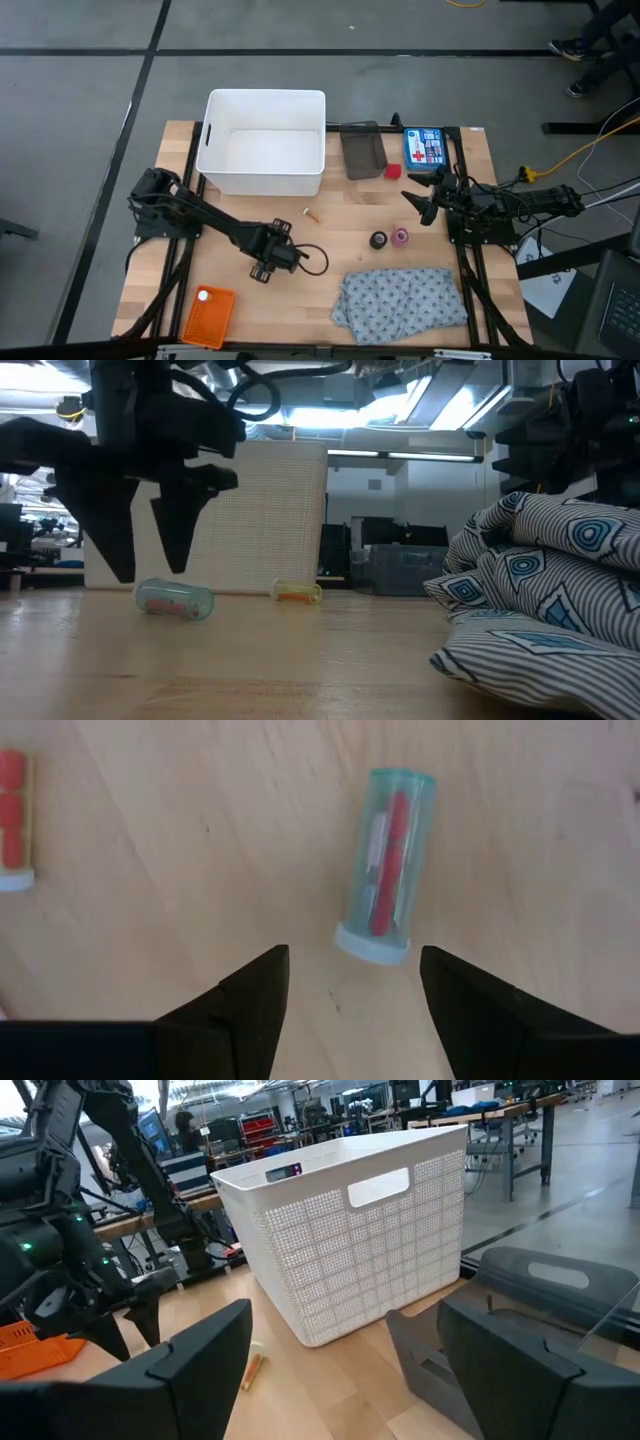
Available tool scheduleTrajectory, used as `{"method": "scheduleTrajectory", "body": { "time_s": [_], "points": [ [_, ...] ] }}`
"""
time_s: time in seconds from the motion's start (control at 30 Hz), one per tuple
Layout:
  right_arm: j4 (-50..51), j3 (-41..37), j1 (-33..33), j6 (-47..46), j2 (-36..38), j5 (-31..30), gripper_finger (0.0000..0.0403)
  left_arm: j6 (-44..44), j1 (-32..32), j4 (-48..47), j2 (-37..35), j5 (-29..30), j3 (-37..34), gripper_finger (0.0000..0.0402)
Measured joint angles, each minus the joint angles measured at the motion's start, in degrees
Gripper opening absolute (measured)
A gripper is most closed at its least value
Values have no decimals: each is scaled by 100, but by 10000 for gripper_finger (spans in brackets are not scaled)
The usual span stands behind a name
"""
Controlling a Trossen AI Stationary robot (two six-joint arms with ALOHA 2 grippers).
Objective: Pick & place medical supplies in basket/bin
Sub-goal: Adjust the blue pill bottle
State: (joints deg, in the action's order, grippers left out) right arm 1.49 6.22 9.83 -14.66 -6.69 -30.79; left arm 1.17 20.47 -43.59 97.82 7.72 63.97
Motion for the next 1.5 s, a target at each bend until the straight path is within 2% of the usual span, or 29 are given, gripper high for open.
{"method": "scheduleTrajectory", "body": {
  "time_s": [0.37, 0.77, 1.5],
  "points": [
    [188, 0, 1, 18, -1, -11, 317, 168, -75, 355, 68, -140, -27, 226],
    [219, 0, -1, 3, 1, -26, 317, 160, -77, 178, 472, -239, -12, 225],
    [241, 0, 0, -10, 1, -26, 317, 139, -75, 283, 487, -277, -22, 145]
  ]
}}
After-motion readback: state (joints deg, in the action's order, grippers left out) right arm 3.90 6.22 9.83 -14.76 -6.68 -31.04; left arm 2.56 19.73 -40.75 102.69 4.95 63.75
